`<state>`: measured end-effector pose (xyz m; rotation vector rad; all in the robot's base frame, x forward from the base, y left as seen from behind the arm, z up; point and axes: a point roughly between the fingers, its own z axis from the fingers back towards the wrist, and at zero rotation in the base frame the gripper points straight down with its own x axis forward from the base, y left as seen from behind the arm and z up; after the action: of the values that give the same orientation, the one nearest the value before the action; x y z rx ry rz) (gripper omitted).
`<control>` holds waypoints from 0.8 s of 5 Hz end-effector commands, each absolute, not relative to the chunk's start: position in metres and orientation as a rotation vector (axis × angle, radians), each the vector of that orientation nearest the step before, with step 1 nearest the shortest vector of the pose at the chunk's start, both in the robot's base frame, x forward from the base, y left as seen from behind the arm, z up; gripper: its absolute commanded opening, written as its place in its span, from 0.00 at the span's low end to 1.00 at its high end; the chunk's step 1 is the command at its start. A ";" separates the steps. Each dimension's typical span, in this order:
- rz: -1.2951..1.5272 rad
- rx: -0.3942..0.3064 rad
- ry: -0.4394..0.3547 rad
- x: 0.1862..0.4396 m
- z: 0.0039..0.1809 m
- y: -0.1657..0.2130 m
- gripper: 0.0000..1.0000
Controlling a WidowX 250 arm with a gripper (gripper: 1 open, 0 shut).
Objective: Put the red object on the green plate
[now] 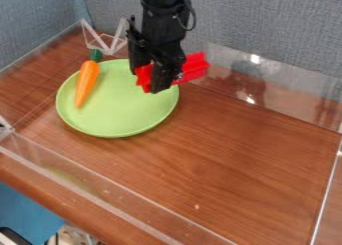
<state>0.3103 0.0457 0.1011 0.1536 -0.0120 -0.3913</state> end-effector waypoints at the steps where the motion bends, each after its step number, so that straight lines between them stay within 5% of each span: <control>1: -0.332 0.182 -0.108 0.321 0.141 0.050 0.00; 4: -0.270 0.181 -0.104 0.314 0.165 0.061 0.00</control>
<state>0.3128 0.0559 0.1444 0.1643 -0.0398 -0.2834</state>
